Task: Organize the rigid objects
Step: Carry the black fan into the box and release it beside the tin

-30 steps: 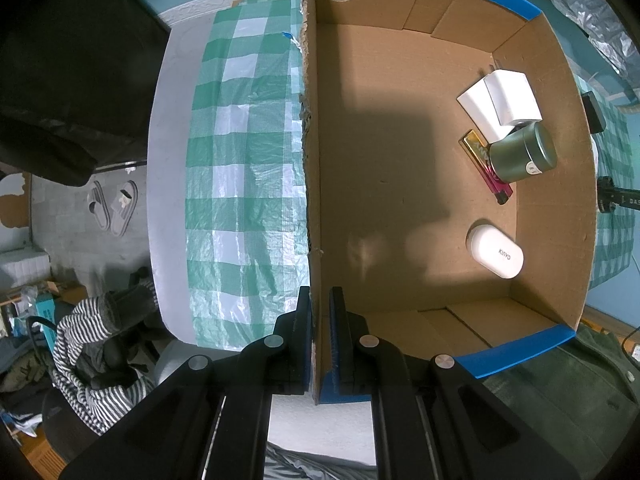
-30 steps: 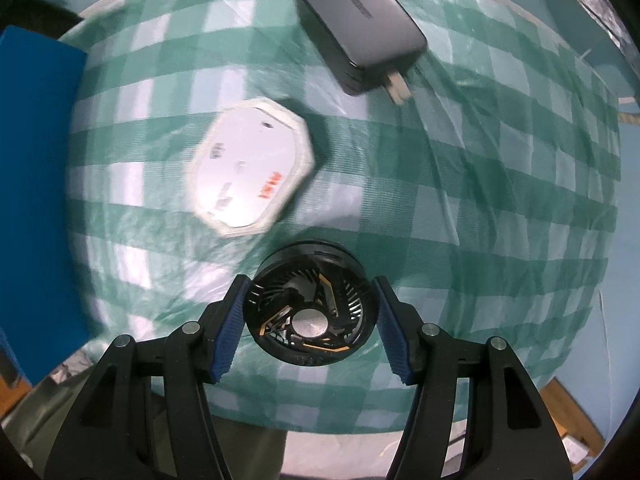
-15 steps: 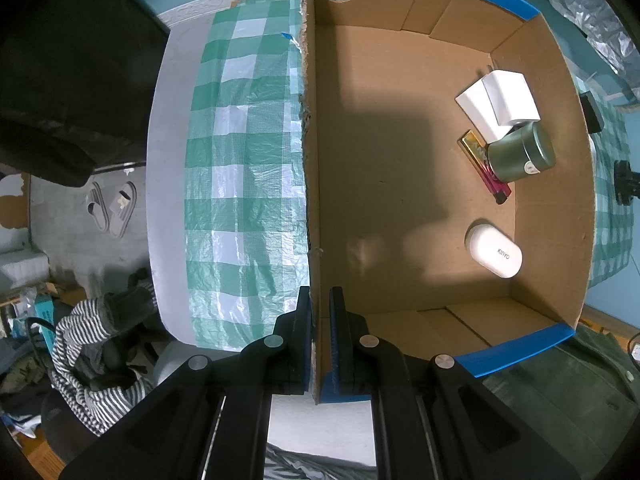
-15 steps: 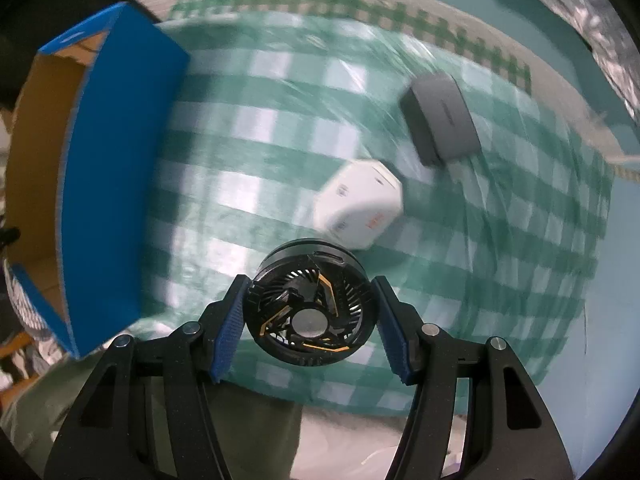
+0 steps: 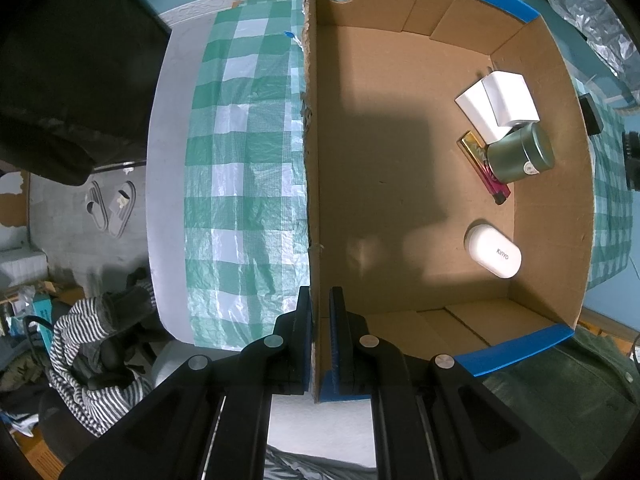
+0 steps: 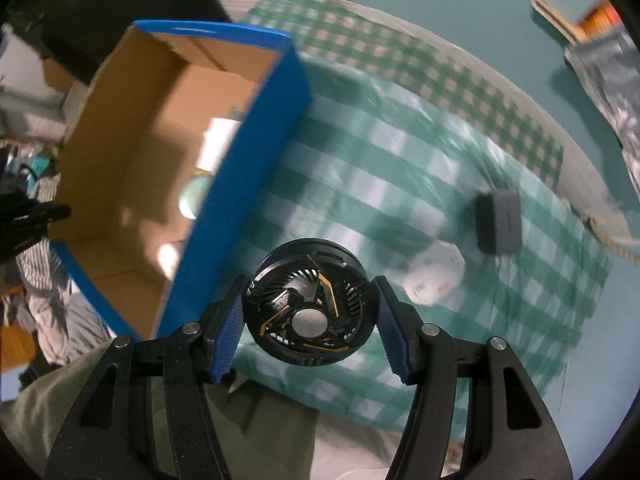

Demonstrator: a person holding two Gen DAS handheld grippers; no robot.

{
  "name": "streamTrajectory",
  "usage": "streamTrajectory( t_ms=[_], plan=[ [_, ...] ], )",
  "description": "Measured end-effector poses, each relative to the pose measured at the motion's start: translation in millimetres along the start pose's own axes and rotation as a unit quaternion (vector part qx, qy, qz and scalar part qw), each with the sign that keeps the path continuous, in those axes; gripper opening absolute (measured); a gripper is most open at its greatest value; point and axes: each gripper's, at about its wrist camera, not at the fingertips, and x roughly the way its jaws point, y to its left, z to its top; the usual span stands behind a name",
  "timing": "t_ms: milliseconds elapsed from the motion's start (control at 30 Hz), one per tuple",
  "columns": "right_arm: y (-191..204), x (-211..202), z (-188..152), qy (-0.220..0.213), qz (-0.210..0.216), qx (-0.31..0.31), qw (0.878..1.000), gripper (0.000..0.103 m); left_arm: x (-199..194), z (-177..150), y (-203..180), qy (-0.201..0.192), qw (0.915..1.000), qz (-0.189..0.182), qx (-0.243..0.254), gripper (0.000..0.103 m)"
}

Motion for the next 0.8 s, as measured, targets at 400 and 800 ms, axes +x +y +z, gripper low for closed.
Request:
streamTrajectory(
  t_ms=[400, 800],
  plan=[
    [82, -6, 30, -0.008, 0.005, -0.100, 0.995, 0.062, 0, -1, 1, -0.001, 1.0000, 0.000, 0.000, 0.007],
    [125, 30, 34, 0.021, -0.011, -0.173, 0.985, 0.062, -1, -2, 2, -0.002, 1.0000, 0.001, 0.002, 0.007]
  ],
)
